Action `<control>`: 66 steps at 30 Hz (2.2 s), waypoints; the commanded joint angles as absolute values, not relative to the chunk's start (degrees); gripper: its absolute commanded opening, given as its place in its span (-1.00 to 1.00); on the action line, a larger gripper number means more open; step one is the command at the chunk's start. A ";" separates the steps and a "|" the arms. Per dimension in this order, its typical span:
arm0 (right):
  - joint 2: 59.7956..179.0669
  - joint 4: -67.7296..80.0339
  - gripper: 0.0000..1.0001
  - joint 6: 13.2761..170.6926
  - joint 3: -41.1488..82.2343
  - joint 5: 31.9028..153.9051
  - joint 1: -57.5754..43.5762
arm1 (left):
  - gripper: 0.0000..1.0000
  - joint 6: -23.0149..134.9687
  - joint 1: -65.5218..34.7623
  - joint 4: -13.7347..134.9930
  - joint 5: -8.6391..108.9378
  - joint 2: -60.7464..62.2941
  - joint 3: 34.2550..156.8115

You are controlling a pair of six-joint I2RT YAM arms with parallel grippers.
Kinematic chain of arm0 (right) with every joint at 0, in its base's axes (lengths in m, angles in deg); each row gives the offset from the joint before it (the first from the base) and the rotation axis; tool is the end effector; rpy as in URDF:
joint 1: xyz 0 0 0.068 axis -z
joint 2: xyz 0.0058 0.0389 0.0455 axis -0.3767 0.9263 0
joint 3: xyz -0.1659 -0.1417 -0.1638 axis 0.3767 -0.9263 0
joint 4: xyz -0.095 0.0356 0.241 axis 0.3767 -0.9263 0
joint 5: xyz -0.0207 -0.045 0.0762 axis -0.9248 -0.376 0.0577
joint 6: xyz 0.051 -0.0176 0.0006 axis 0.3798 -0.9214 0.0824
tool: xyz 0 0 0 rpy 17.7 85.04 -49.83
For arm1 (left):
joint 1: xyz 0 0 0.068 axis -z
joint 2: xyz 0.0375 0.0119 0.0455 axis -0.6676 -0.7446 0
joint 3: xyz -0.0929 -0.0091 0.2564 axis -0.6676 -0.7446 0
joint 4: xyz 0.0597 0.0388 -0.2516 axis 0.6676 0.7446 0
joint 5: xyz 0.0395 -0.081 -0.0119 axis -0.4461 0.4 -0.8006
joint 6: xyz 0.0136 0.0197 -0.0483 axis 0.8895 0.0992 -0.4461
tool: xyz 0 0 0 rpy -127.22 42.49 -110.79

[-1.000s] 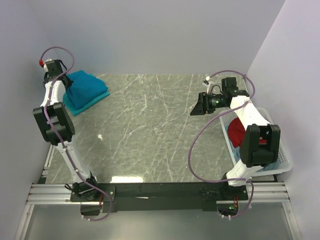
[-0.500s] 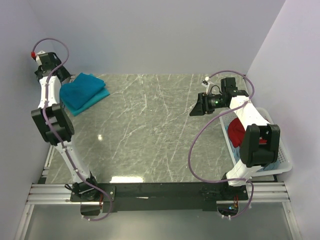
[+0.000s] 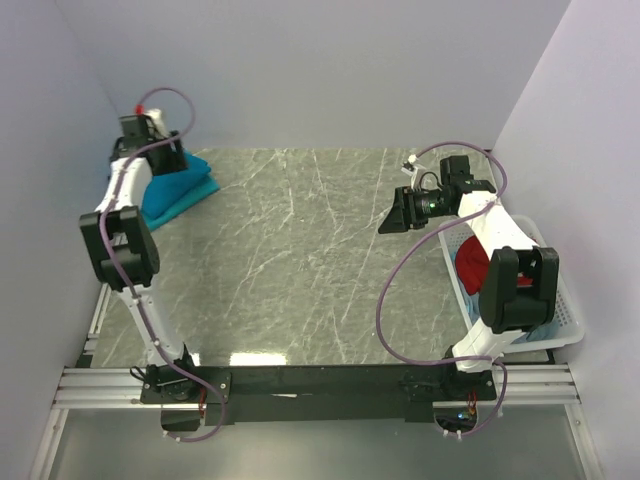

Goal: Fold and stack the t-shirts
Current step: Neatly place the folded tshirt to the corner

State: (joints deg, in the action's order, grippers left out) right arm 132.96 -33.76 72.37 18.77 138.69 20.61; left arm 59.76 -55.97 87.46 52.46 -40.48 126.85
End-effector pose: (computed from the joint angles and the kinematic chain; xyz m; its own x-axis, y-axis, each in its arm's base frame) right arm 0.3365 0.0375 0.2624 -0.7657 -0.1525 -0.6249 -0.5861 0.5656 0.5801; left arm 0.4640 0.1096 0.2851 -0.5768 -0.2823 -0.7666 -0.1788 0.9593 -0.2187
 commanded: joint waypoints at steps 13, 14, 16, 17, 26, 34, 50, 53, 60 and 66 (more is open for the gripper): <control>133.62 -35.09 0.25 70.93 20.85 140.28 20.28 | 0.45 81.09 -42.58 83.30 28.97 -50.03 131.03; 133.71 -35.09 0.25 71.02 20.93 140.20 20.19 | 0.45 81.27 -42.50 82.69 28.45 -50.03 130.94; 133.71 -35.00 0.25 70.93 20.85 140.28 20.19 | 0.44 81.79 -42.32 81.98 27.74 -49.77 130.42; 133.80 -35.09 0.25 70.93 20.85 140.20 20.19 | 0.43 81.97 -42.14 81.28 27.65 -49.59 130.15; 133.80 -35.00 0.25 71.02 20.85 139.84 20.28 | 0.40 86.80 -42.14 76.18 25.89 -49.59 126.46; 133.89 -35.00 0.25 70.84 20.93 140.11 20.37 | -0.01 87.24 -42.14 76.36 25.80 -51.44 126.81; 133.80 -35.44 0.25 70.67 21.02 140.28 20.37 | -0.99 88.03 -42.23 76.09 26.33 -50.83 125.06; 133.71 -35.44 0.26 70.58 21.02 140.37 20.37 | -0.99 88.30 -42.23 75.13 26.51 -48.90 123.30; 133.71 -35.61 0.26 70.41 21.11 140.55 20.28 | -0.99 88.47 -42.14 73.98 26.95 -44.06 121.01; 133.80 -36.05 0.26 70.23 21.29 140.63 20.28 | -0.99 88.47 -40.74 73.10 26.77 -40.63 119.17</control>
